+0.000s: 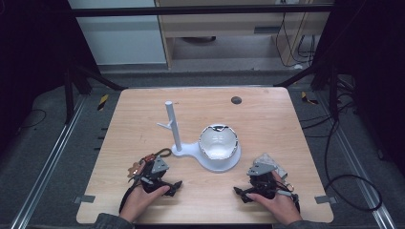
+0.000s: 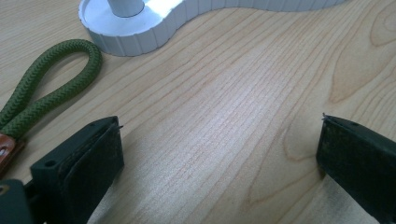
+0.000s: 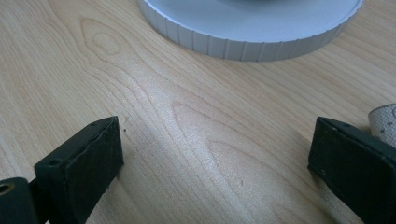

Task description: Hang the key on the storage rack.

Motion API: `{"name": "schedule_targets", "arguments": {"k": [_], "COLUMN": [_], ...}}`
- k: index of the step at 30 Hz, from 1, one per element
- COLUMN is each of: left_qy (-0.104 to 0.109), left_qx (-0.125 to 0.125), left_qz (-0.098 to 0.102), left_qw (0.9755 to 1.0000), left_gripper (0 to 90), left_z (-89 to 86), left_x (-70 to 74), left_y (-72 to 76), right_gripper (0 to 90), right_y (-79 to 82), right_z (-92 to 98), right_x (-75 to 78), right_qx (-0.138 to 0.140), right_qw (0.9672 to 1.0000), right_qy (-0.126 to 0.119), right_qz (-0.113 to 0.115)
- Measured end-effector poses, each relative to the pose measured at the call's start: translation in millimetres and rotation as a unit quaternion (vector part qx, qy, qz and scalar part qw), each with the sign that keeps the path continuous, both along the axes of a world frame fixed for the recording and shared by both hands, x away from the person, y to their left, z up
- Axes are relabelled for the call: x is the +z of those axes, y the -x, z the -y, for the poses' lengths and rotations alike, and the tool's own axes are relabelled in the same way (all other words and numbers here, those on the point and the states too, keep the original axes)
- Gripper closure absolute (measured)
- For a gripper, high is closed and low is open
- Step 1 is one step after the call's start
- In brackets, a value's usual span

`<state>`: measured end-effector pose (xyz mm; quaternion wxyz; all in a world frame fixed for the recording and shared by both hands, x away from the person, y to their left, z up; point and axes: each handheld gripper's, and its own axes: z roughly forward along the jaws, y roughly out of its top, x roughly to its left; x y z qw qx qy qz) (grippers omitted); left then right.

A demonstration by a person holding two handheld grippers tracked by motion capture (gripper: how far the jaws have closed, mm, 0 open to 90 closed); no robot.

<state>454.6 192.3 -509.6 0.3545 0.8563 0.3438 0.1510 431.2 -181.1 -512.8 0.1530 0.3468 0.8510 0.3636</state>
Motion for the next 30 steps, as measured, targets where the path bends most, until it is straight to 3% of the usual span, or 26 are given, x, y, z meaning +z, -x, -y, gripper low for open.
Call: {"name": "schedule_targets", "arguments": {"k": [7,9,12,14,17,19,20,23,24,30], "left_qy": [-0.004,-0.007,0.006,-0.008,-0.008,-0.023,-0.043,-0.053,-0.07,-0.089], "left_qx": [-0.007,-0.011,-0.009,-0.011,-0.008,-0.003,-0.001,0.003,0.007,0.03], "left_qz": [0.005,0.015,0.016,0.018,0.014,0.013,0.008,0.001,0.001,-0.007], "left_qw": [1.0,0.9998,0.9998,0.9997,0.9998,0.9996,0.9991,0.9986,0.9975,0.9956], "left_gripper": [2.8,3.4,4.6,5.1,5.6,5.5,5.7,6.4,6.7,7.8], "left_z": [0.3,-0.1,-6.7,-11.0,-17.2,-23.9,-31.2,-39.8,-46.1,-65.8], "left_x": [1.3,3.3,8.4,12.5,17.9,23.4,29.5,35.6,39.8,50.1], "left_y": [1.4,3.1,3.8,3.2,0.8,-3.2,-8.2,-14.3,-19.2,-35.2], "right_gripper": [3.0,3.0,3.0,2.9,2.9,2.8,2.8,2.8,2.8,2.8], "right_y": [1.0,1.1,1.1,1.0,1.0,0.8,1.0,1.3,1.6,2.8], "right_z": [0.7,0.7,0.7,0.8,0.7,0.8,0.8,0.8,1.0,1.6], "right_x": [0.0,0.0,0.0,0.0,-0.1,-0.1,0.0,0.0,0.0,-0.1], "right_qx": [-0.001,-0.001,-0.001,-0.001,0.0,0.0,0.0,0.0,0.0,0.001], "right_qw": [1.0,1.0,1.0,1.0,1.0,1.0,1.0,1.0,1.0,1.0], "right_qy": [0.001,0.0,0.0,0.0,0.0,-0.001,0.0,-0.001,0.0,0.0], "right_qz": [0.0,0.0,0.0,-0.001,0.0,0.0,-0.001,-0.001,-0.001,-0.001]}}
